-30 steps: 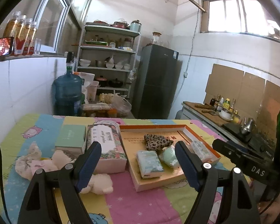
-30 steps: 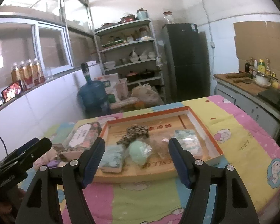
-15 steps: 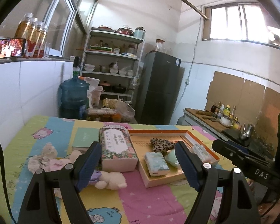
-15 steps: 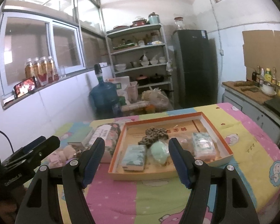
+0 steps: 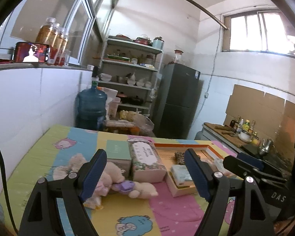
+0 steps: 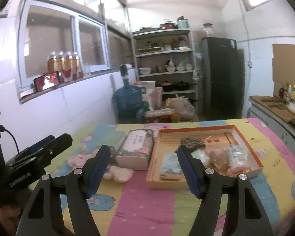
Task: Organize soft objects
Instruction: 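Withdraw both tools from the box back toward the teddy bears, then grasp the pink-dress teddy bear with the left tool while the right tool grasps the purple-hat bear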
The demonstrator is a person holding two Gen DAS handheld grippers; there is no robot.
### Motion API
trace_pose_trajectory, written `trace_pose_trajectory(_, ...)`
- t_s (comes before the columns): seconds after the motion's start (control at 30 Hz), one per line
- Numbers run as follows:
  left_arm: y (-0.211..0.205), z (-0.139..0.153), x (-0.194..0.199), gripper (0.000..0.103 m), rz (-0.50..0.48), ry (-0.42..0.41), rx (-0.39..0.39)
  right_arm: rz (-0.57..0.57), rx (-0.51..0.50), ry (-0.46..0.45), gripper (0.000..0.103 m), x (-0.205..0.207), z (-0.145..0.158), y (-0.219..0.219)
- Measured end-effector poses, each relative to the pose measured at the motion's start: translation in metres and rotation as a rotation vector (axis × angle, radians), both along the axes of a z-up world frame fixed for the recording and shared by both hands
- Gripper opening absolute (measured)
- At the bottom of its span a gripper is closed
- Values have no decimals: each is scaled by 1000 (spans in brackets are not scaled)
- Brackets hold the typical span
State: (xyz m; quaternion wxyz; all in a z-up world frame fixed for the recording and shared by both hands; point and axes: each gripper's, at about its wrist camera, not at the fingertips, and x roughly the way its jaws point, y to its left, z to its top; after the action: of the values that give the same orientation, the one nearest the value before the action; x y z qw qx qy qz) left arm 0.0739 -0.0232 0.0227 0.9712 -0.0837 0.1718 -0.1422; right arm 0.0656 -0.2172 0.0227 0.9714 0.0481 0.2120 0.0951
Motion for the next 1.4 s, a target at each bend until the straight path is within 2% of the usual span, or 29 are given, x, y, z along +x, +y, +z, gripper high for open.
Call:
trace_pose_trajectory(0.17, 26, 0, -3, 81, 46, -3, 2, 47, -5, 1, 73, 2, -1, 16)
trace_pose_trajectory(0.4, 65, -14, 2, 81, 128, 31, -22, 107, -9, 51, 73, 22, -20, 36)
trace_pose_trajectory(0.57, 92, -30, 8, 81, 195, 59, -12, 177, -28, 126, 73, 42, -47, 52)
trace_pose_trajectory(0.7, 103, -41, 11, 81, 224, 57, 25, 265, -108, 213, 73, 62, -72, 74)
trace_pose_trajectory(0.83, 109, -54, 18, 81, 193, 76, 53, 308, -204, 254, 73, 81, -93, 89)
trace_pose_trajectory(1.0, 107, -67, 26, 81, 152, 78, 129, 363, -354, 286, 73, 107, -107, 103)
trace_pose_trajectory(1.2, 108, -77, 37, 81, 63, 105, 80, 416, -467, 349, 72, 135, -128, 113)
trace_pose_trajectory(1.33, 108, -81, 45, 81, 48, 117, 88, 417, -509, 363, 72, 146, -137, 115)
trace_pose_trajectory(1.4, 106, -81, 49, 81, 30, 122, 96, 403, -521, 360, 64, 148, -139, 115)
